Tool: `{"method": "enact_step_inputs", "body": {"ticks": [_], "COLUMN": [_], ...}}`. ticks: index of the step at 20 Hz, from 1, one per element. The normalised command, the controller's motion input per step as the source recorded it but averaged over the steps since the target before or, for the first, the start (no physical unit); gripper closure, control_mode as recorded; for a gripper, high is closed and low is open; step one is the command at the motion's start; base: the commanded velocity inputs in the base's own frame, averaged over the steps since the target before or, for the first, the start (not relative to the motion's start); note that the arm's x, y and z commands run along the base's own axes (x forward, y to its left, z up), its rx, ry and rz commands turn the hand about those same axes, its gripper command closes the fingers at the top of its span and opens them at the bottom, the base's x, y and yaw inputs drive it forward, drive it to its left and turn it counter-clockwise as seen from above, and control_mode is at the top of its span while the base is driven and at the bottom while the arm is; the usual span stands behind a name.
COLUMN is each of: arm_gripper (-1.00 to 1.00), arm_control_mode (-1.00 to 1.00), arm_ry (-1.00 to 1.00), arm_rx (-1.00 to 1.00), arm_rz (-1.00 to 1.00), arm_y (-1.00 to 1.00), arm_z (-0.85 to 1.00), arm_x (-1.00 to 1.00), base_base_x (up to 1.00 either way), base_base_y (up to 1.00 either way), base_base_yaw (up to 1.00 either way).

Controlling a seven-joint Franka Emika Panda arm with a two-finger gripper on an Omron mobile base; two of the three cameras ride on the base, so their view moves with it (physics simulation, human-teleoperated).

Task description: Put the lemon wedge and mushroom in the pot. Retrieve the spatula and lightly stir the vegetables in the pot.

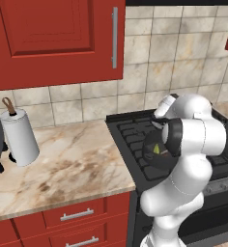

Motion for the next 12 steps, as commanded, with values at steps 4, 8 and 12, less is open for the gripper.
{"method": "enact_step_inputs", "body": {"ticks": [4, 8, 12], "arm_gripper": [1.0, 1.0, 1.0], "arm_control_mode": [-1.0, -1.0, -1.0], "arm_ry": [0.06, 0.06, 0.01], "arm_rx": [-0.07, -0.1, -0.05], "arm_rz": [0.0, 0.0, 0.0], "arm_y": [0.0, 0.0, 0.0], "arm_z": [0.08, -0.02, -0.12], "arm_x": [0.22, 0.49, 0.39], "base_base_x": [0.0, 0.0, 0.0], "base_base_y": [0.0, 0.0, 0.0], "base_base_yaw": [0.0, 0.0, 0.0]}}
